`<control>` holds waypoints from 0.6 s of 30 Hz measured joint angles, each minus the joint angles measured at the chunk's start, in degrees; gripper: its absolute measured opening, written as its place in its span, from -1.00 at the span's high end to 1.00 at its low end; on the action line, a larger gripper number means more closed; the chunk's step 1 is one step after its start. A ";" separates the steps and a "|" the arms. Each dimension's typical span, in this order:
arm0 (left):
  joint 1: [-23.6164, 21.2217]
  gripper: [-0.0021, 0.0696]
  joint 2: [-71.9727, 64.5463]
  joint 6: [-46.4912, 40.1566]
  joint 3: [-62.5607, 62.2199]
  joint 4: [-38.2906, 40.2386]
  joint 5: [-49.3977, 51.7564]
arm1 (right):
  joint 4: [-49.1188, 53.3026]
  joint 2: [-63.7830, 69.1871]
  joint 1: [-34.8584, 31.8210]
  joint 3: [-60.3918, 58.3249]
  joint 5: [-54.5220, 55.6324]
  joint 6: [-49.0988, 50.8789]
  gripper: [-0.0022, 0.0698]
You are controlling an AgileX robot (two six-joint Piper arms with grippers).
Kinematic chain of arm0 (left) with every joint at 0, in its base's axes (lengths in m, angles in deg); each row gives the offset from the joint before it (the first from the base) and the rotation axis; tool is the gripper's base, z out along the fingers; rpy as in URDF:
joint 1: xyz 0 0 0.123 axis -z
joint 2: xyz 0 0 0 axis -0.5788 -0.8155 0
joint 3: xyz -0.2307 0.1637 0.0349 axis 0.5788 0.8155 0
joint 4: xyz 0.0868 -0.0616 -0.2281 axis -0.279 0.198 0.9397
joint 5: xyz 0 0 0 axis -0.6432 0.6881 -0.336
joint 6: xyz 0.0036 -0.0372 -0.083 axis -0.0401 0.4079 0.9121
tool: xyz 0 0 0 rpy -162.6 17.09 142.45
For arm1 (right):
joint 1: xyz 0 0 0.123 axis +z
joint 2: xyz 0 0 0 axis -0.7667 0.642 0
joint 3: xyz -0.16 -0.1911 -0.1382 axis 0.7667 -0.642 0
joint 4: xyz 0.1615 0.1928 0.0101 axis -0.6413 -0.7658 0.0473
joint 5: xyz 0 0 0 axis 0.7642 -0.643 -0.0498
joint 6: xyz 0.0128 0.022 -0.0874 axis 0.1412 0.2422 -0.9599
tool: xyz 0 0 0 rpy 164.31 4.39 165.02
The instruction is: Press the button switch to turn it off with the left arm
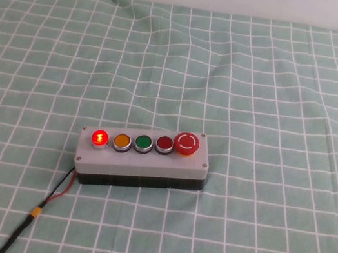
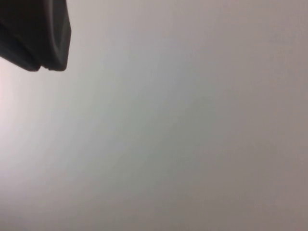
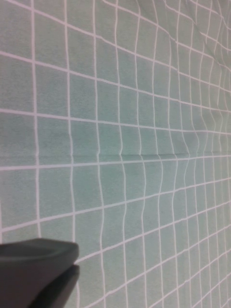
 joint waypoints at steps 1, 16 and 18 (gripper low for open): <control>0.00 0.95 0.00 0.32 -1.13 0.00 -0.44 | 0.00 0.00 0.00 0.00 0.00 0.00 0.99; 0.00 0.95 -3.69 1.52 -31.50 1.14 38.51 | 0.00 0.00 0.00 0.00 0.00 0.00 0.99; 0.00 0.95 -7.31 2.27 -34.15 1.40 44.17 | 0.00 0.00 0.00 0.00 0.00 0.00 0.99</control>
